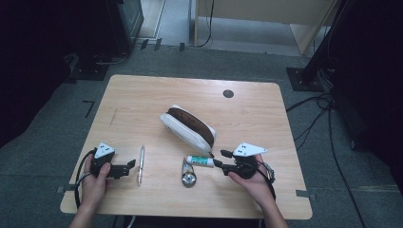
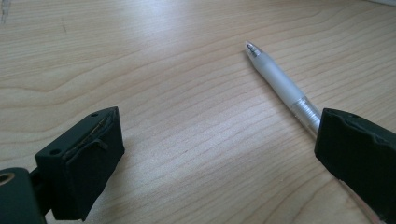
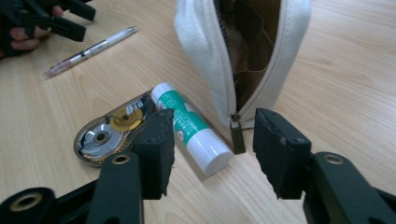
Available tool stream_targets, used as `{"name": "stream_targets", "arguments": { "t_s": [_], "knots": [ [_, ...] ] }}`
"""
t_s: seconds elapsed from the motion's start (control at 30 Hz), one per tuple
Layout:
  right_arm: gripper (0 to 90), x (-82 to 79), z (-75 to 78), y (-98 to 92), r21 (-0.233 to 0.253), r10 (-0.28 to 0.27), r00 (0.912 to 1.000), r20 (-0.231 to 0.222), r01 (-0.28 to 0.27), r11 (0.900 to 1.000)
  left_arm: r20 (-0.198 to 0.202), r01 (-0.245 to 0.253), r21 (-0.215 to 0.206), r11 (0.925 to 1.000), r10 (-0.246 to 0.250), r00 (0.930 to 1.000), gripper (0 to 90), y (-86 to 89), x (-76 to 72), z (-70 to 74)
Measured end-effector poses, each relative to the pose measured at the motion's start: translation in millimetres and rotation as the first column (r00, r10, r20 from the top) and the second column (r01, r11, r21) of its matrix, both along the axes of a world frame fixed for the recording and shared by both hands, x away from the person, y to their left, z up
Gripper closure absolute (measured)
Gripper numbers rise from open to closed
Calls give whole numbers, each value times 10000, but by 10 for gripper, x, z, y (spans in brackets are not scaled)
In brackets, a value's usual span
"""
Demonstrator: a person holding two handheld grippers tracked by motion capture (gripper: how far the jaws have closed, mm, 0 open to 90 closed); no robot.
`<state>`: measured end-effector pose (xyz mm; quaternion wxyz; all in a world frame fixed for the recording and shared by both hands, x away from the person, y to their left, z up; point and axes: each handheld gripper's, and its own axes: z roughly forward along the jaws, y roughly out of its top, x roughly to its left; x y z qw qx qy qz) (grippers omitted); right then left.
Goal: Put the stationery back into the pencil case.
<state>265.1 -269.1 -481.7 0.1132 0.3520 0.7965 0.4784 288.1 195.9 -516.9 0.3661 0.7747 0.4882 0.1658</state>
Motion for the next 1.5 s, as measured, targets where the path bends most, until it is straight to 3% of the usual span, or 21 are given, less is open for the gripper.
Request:
{"name": "stream_targets", "arguments": {
  "t_s": [0.23, 0.43, 0.63, 0.77, 0.97, 1.17, 1.33, 1.5],
  "knots": [
    [516, 3, -34, 49, -124, 544, 9985, 42, -543, 9984, -200, -55, 223, 9997, 59, 9998, 15, -16, 24, -7],
    [606, 34, -57, 64, -364, 1043, 9945, 48, -1041, 9939, -194, -123, 198, 9997, 127, 9997, 15, -17, 15, -8],
    [637, 78, -83, 95, -601, 1023, 9948, -3, -1021, 9930, -157, -102, 493, 9987, 110, 9998, 15, -42, 11, -10],
    [640, 112, -125, 179, -955, 1251, 9921, -27, -1248, 9876, -190, -129, 272, 9995, 135, 9997, 15, -31, 14, -10],
    [652, 165, -195, 253, -1066, 1305, 9913, -181, -1317, 9855, -192, -105, 225, 9997, 109, 9998, 16, -29, 14, -10],
    [643, 197, -231, 272, -1240, 1303, 9915, -23, -1296, 9838, -202, 17, 145, 9999, -15, 9998, 16, -27, 13, -9],
    [631, 175, -259, 309, -1687, 1464, 9891, -152, -1469, 9747, -207, 13, 131, 9999, -10, 9998, 16, -26, 13, -9],
    [643, 124, -245, 351, -1842, 1658, 9856, -329, -1690, 9682, -203, 20, 147, 9999, -17, 9998, 16, -26, 13, -9]
  ]
}}
